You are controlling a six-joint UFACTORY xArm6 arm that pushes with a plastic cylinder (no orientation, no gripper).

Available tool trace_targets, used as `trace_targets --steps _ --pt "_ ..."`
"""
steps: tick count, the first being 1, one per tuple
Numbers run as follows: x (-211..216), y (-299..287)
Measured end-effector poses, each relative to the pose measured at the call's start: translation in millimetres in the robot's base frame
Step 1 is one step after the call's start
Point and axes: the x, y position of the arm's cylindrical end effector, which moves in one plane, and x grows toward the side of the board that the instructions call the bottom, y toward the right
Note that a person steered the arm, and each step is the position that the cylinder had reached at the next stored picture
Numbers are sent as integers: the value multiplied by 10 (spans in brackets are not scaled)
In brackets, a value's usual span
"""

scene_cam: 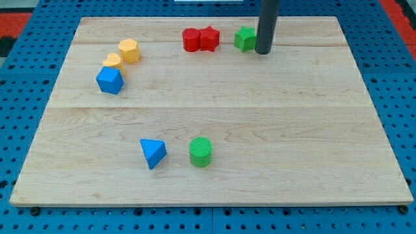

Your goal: Place green circle right side of green star

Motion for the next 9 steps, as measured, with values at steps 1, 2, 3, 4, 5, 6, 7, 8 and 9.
trace_targets --steps 1,2,3,4,5,6,7,8,9 --pt "475 -7" --pt "1053 17" --pt "2089 9" --pt "2832 -471" --pt "2966 -1283" --pt "2568 -1321" --pt "2213 -1225" --pt "1943 -1230" --pt "1888 -1337"
